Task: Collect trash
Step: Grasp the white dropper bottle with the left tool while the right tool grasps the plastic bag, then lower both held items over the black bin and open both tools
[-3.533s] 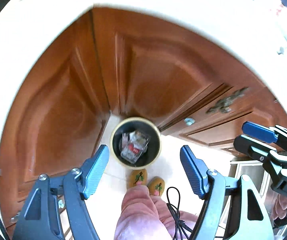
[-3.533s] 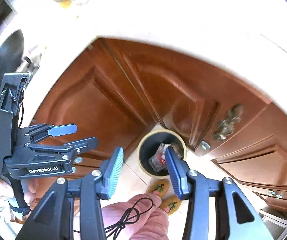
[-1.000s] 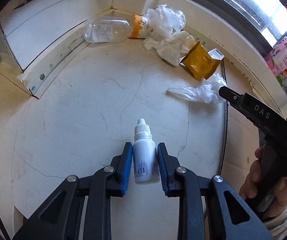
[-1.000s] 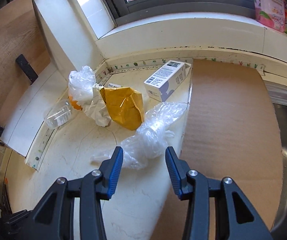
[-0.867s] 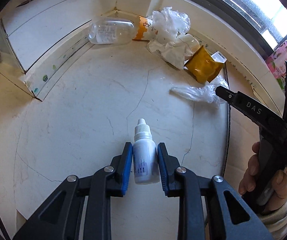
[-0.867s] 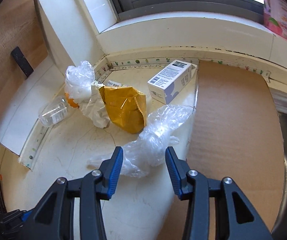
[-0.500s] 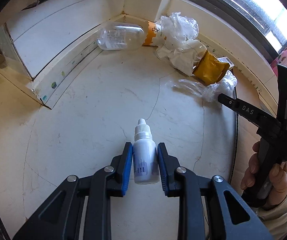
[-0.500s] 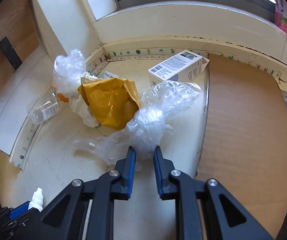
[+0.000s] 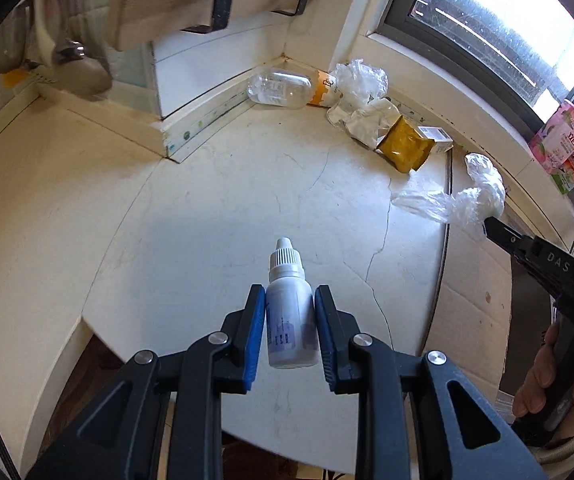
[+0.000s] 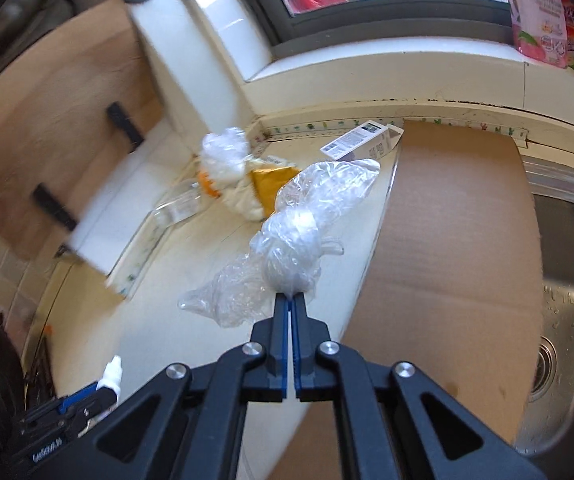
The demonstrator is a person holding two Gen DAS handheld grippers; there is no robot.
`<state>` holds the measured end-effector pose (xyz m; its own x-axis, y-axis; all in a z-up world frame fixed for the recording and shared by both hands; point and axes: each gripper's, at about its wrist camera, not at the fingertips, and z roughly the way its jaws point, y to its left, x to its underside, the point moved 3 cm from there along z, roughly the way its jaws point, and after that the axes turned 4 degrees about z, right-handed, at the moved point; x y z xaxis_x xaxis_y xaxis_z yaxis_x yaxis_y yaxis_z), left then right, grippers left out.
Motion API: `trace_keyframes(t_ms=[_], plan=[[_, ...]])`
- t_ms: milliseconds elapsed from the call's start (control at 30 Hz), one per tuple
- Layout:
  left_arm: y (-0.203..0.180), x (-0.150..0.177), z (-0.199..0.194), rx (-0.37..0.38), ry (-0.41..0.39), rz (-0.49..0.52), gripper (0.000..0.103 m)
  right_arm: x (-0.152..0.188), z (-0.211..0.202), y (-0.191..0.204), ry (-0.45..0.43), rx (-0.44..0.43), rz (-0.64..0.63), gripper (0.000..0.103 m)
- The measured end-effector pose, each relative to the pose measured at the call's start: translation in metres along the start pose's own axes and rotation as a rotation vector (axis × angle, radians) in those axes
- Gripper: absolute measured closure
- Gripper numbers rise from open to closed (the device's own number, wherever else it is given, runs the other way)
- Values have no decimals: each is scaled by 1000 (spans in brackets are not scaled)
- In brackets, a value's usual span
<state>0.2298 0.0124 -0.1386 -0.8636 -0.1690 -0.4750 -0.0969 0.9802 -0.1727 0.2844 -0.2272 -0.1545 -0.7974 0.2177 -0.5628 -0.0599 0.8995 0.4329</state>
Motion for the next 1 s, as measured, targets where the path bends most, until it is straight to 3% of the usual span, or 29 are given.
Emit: trace_keyframes(t_ms=[267,500,767,1000], plan=[[20,87,-76,-66,-58,-83,80,77,-89,43,16,-131,-192,102],[51,160,-113,-146,-33,-133,80,158,-114,89,72,-216,-404,102],[92,232,-101,-191,68,-187,80,261,-88,120,234,-243,-577,102],[129,297,-32,-152,190,-202,80,341,-5,115,429,-180,-580,102]])
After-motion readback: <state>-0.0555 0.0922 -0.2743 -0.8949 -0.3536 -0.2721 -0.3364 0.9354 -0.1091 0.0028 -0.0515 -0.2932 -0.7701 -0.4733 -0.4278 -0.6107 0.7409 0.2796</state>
